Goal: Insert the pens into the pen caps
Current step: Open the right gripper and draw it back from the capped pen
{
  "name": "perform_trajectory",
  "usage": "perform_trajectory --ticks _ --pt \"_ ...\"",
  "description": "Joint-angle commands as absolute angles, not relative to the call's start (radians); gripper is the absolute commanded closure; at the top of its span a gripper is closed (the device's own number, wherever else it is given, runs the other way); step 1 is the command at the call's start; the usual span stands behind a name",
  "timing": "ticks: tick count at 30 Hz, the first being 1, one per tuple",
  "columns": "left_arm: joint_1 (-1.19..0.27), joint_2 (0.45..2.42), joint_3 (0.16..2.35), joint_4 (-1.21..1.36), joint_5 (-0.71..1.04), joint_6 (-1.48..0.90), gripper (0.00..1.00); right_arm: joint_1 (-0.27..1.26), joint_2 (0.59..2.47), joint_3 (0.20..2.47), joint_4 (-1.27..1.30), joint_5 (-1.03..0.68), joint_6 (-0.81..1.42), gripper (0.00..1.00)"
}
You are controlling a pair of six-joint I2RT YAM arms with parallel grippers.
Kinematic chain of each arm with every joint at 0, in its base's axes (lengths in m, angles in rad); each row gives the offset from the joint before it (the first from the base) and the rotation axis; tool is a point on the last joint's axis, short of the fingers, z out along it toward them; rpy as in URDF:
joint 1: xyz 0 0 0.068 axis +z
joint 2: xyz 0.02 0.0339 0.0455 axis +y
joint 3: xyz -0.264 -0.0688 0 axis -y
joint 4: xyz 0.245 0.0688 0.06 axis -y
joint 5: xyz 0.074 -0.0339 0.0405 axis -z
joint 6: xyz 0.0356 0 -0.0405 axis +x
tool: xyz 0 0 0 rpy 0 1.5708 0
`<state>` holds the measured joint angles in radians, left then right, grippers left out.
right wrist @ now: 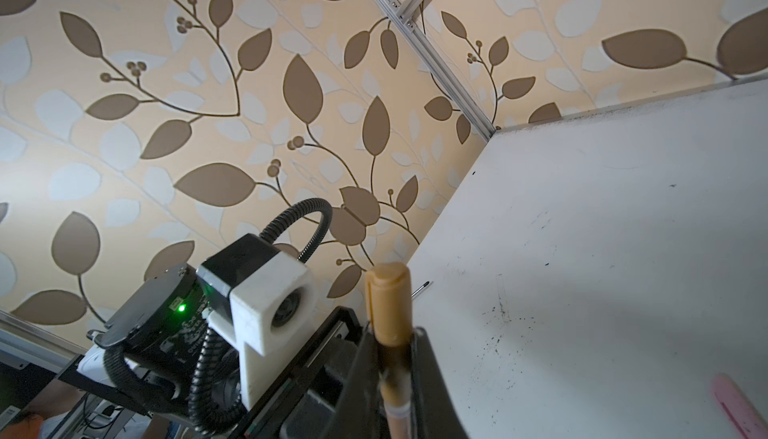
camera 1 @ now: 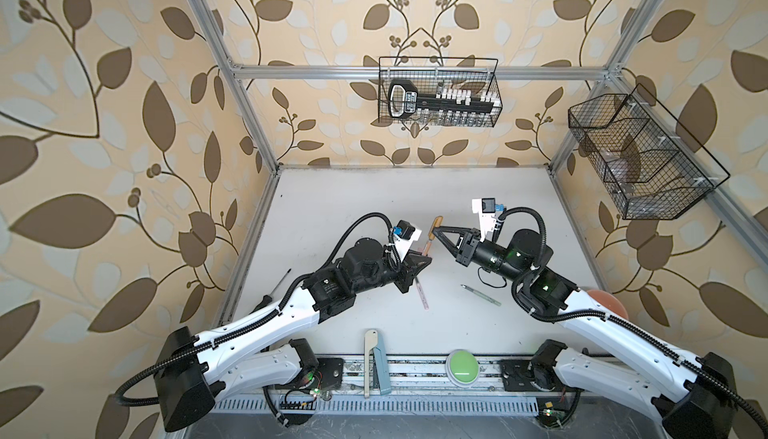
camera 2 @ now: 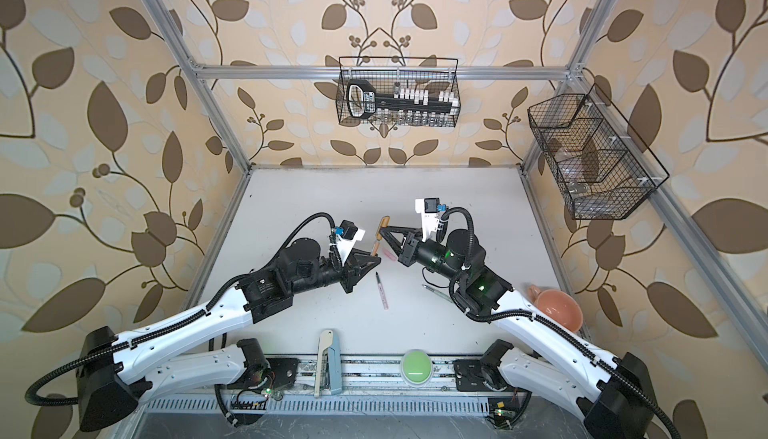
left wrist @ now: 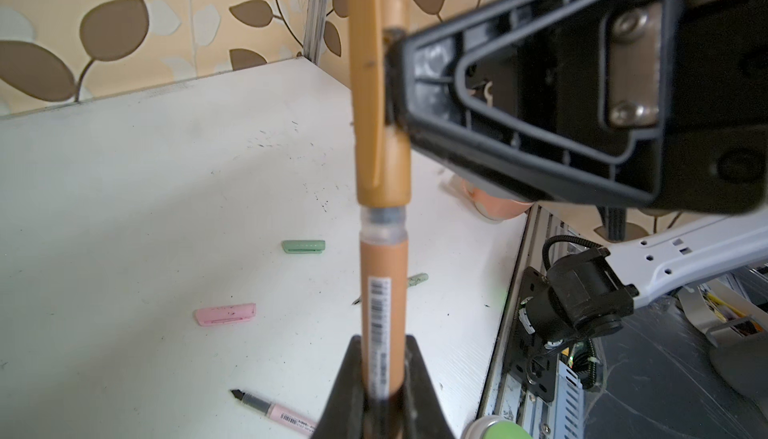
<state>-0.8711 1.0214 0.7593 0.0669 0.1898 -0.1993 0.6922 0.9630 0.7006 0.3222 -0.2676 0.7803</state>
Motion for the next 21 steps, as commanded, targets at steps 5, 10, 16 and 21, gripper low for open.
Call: perform_trajectory --ticks 5,10,16,21 --pt "-0.867 1.002 0.834 0.141 0.155 -0.168 1.0 0.703 0.943 0.723 0.227 -0.285 0.751 0.76" --pt "-0.867 1.012 0.829 0.128 0.14 -0.169 1.0 0.701 0.905 0.752 0.148 -0.288 0.711 0.59" --pt "-0.867 1.019 0.822 0.093 0.156 -0.177 1.0 0.619 0.839 0.77 0.093 -0.36 0.692 0.55" --pt "-0.867 1.041 0.822 0.069 0.19 -0.186 1.0 0.55 0.885 0.838 0.065 -0.437 0.653 0.56"
